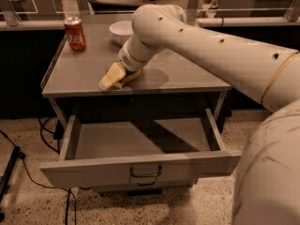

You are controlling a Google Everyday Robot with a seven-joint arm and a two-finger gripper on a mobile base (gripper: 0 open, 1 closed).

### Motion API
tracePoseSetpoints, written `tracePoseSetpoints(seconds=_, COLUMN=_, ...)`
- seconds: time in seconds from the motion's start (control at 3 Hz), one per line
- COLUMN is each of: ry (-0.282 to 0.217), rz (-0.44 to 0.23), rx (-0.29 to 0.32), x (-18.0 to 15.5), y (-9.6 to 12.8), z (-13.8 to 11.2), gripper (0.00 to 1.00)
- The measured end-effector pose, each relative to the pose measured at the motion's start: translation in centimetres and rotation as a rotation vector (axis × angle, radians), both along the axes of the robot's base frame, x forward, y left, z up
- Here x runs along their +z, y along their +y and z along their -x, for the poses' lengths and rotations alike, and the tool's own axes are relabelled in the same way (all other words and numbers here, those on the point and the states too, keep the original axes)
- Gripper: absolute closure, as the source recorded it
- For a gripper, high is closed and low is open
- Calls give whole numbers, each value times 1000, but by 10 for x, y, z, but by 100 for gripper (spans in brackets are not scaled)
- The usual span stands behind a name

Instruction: Place sponge into top drawer

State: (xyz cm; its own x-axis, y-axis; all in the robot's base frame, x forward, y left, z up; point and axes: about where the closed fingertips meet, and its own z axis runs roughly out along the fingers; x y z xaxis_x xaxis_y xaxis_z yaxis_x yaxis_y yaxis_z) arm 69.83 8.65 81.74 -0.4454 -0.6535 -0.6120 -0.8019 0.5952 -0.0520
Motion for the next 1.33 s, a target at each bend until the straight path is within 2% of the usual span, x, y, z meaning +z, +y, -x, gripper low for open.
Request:
tracePoseSetpoints(seconds=0.33, ry=1, rz=0, rx=0, x=0, y=0, z=0, gripper=17)
tracePoseSetpoints(seconds=0.67, ry=1, rz=-1, rx=-1, x=1, y=0, z=1, gripper=47)
tracePoseSetpoints(seconds=1.0, ry=1, rz=-1, rx=-1, x=1, y=-1, z=1, gripper=72)
tracePoseSetpoints(seconds=1.33, ry=-21, rz=-20, rx=11, x=28, y=-12, z=14, gripper=99)
